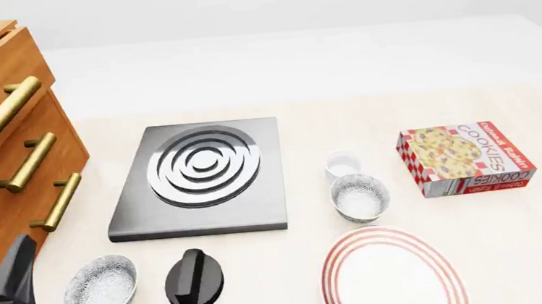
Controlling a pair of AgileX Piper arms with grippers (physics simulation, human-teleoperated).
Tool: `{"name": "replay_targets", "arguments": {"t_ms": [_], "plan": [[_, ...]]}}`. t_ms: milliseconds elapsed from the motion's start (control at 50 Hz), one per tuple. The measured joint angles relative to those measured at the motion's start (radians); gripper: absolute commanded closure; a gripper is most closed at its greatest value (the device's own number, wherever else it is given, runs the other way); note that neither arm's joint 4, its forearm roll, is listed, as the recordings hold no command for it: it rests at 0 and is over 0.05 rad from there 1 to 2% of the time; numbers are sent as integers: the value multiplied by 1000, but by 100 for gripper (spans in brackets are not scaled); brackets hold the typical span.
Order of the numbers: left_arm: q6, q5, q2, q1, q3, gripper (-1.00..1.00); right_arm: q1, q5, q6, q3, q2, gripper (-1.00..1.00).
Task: Pick the akita bowl between the plate and the ramekin and place it on the plate.
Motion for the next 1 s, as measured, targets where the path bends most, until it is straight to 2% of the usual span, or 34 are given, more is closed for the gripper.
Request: {"name": "replay_targets", "arguments": {"t_ms": [320,540,780,1000], "plan": [[0,0,0,0,0,-100,55,124,-13,-274,275,-100],[0,0,0,0,0,-100,96,204,-24,-401,453,-100],[0,0,0,0,0,-100,161,242,2,-452,631,-100],[0,0,0,0,0,-100,153,240,-5,-430,740,-100]]}}
